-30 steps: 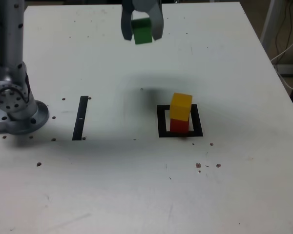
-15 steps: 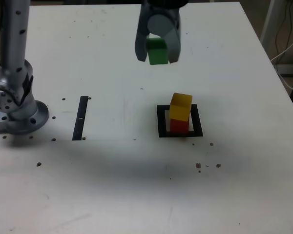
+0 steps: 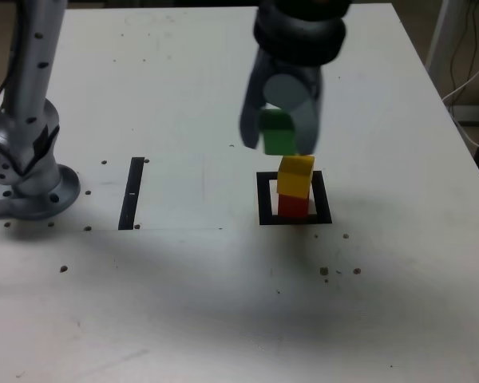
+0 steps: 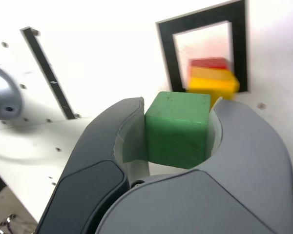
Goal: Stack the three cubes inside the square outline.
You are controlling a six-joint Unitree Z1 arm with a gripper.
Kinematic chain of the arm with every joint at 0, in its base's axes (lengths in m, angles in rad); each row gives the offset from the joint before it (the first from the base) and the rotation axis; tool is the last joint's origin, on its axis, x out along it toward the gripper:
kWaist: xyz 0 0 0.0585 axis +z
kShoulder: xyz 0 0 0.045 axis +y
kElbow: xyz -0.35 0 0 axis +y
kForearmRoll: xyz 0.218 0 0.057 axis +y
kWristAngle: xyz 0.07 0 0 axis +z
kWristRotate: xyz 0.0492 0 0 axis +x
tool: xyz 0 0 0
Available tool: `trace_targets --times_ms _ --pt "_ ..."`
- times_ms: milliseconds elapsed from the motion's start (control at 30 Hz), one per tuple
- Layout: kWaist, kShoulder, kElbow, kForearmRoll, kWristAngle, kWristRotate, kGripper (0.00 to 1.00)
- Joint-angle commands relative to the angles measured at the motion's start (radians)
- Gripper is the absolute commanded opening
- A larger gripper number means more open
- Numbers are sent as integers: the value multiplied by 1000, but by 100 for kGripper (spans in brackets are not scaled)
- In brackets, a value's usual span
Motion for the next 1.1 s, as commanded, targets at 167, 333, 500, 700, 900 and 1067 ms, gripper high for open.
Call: trace_targets --times_ms 167,333,500,700,900,1067 --pt "-13 30 -24 16 -5 -6 12" --pt "-15 36 -27 17 -3 -5 12" --pt "-15 42 -29 17 -1 -5 16" --pt "-15 54 -34 16 -1 -5 22" --pt "-15 60 -36 16 -6 -5 38" --pt "-15 64 -34 16 -11 -2 60"
